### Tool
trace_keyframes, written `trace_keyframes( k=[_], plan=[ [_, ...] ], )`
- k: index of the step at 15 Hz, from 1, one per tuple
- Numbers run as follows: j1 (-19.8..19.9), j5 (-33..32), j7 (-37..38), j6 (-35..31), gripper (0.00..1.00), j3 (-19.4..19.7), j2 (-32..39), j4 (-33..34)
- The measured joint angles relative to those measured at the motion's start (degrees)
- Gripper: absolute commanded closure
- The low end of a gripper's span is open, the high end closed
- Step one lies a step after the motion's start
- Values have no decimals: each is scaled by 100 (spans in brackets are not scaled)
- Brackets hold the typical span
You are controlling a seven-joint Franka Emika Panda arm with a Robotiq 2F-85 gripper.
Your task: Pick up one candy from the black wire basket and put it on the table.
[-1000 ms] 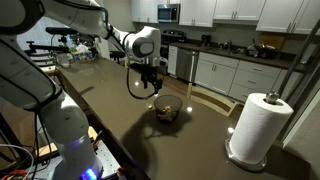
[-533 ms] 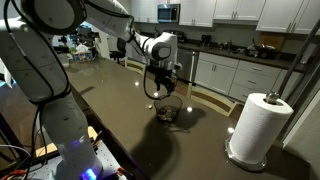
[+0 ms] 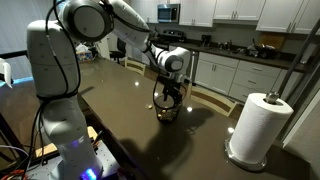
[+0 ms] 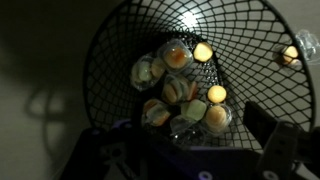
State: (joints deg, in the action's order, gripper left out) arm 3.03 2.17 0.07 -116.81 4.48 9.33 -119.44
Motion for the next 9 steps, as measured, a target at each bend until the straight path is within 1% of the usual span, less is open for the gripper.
trace_keyframes(
  k=[4,9],
  plan=[
    [120,113,-39,99,0,9,376,67],
    [146,247,-96,115,0,4,603,70]
  ],
)
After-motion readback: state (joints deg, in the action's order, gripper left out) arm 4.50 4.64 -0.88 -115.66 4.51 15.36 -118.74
